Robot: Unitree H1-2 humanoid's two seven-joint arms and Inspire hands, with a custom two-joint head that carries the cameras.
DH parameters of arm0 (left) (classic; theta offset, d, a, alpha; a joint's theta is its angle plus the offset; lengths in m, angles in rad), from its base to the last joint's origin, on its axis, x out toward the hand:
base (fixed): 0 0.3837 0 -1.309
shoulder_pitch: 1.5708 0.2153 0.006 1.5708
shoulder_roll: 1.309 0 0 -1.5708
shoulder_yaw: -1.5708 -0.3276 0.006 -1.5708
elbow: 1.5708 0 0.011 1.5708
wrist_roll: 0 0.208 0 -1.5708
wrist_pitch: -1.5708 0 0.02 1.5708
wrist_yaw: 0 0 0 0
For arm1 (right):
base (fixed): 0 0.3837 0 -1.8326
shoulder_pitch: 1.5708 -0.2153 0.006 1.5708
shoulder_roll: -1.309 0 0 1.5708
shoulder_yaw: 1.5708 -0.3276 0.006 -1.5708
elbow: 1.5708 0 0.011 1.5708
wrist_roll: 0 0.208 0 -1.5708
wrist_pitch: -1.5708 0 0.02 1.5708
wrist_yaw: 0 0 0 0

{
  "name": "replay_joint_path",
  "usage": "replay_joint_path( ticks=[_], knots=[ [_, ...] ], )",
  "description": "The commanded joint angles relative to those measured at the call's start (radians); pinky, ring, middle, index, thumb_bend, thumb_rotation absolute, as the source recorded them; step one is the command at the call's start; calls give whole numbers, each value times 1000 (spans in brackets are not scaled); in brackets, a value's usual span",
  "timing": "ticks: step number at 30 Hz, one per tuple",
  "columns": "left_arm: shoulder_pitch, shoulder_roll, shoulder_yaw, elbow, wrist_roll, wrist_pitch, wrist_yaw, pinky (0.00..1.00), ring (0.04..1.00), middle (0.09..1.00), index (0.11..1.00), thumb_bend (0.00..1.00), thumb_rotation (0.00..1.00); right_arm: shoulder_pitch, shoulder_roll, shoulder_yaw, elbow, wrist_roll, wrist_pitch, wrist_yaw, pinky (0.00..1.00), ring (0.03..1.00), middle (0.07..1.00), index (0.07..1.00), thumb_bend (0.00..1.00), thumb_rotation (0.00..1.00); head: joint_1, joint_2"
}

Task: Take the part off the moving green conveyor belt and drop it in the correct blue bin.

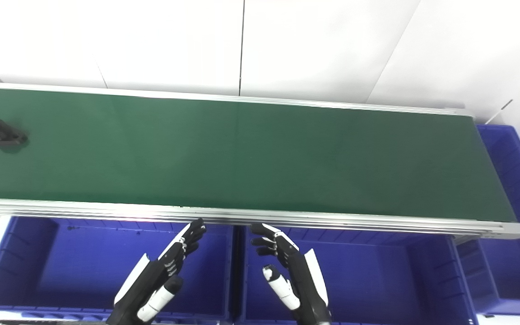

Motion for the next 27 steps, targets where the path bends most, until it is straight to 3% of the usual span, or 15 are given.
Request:
replay_joint_path(
  ticks=[1,27],
  knots=[
    [2,-3,-4,-32,2,-11,-4,986,991,969,974,645,921,5,0,2,-33,3,3,12,684,743,799,778,891,1000,0,1],
    [1,0,-6,-36,3,4,-7,995,997,974,979,637,927,3,0,2,-31,-8,0,9,672,734,799,773,891,1000,2,3]
  ],
)
